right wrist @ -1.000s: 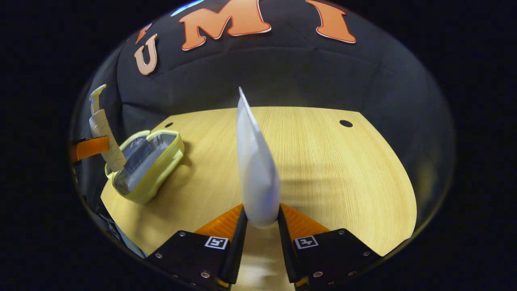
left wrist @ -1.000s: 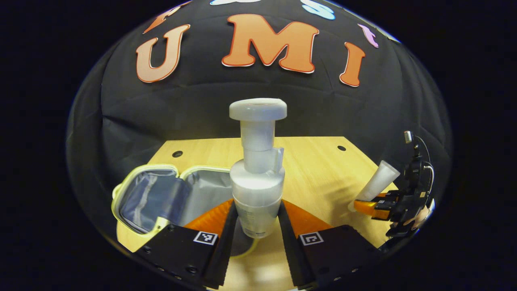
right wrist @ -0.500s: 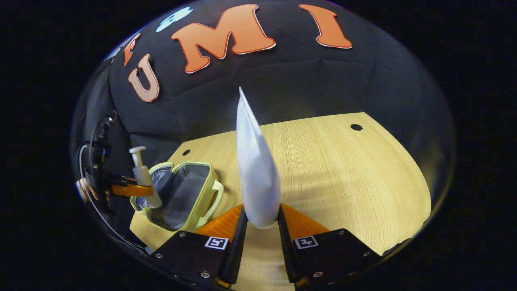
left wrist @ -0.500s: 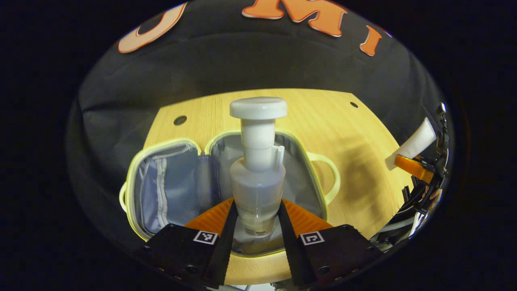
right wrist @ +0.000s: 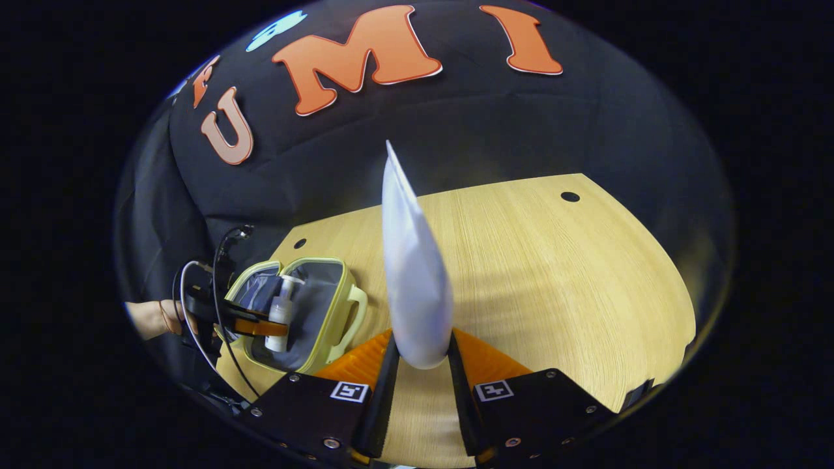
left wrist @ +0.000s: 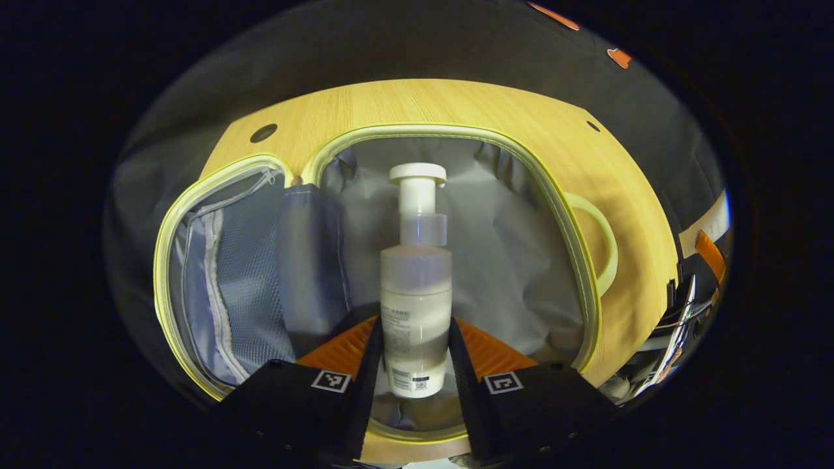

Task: First open the suitcase, pack the skin care products into it, and then close the suitcase.

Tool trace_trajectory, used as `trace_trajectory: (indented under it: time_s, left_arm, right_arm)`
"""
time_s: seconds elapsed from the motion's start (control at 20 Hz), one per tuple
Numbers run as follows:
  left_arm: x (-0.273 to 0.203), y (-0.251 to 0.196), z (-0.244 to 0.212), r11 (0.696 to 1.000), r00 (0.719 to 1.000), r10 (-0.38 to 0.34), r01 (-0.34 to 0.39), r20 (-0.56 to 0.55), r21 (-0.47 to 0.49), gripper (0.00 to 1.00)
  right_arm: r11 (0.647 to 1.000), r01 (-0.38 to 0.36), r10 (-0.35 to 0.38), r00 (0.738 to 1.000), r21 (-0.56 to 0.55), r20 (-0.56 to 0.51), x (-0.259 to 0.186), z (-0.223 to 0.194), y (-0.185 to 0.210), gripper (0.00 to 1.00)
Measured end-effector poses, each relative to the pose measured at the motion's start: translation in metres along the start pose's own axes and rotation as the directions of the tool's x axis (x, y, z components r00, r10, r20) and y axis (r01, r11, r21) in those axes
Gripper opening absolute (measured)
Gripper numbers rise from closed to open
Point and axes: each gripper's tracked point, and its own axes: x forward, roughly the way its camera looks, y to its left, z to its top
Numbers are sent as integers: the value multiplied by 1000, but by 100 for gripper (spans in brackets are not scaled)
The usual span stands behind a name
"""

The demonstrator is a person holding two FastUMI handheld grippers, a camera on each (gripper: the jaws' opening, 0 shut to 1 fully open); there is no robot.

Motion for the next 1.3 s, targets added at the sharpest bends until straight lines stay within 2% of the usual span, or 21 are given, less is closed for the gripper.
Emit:
trace_trajectory:
  time_s: [0.15,0.2,0.25,0.35,0.5,0.65,0.8,0.95,1.0,1.2,1.3]
  left_arm:
    - [-2,-3,4,1000,1000,-21,21,17,10,63]
    - [-5,-10,6,998,998,-57,57,22,12,64]
    - [-9,-16,8,997,997,-74,74,36,6,80]
    - [-19,-9,17,999,997,-39,38,66,24,100]
    - [-46,-2,26,999,989,-9,3,145,45,99]
    - [-83,0,23,998,971,-60,61,232,6,99]
    - [-124,25,21,997,938,-55,69,341,-29,99]
    - [-172,50,5,990,910,-86,123,407,-66,96]
    - [-182,61,-4,989,904,-83,126,419,-77,98]
    - [-221,117,-42,988,899,-11,77,439,-131,98]
    - [-235,145,-59,987,899,25,47,438,-154,98]
  right_arm:
    - [1000,-25,25,1000,-14,-9,-1,2,16,45]
    - [999,-36,36,999,-19,-13,-1,2,22,45]
    - [999,-48,48,999,-24,-18,1,3,29,46]
    - [997,-78,77,996,-26,-34,2,4,47,46]
    - [990,-137,134,989,-35,-61,5,6,81,45]
    - [980,-175,165,981,-94,-97,10,8,115,45]
    - [968,-211,193,972,-138,-134,19,10,153,45]
    - [959,-237,204,958,-156,-203,39,1,194,45]
    - [958,-241,201,952,-157,-233,47,-6,204,45]
    - [967,-241,197,914,-83,-355,82,-42,235,46]
    - [975,-212,171,904,-65,-391,100,-55,238,45]
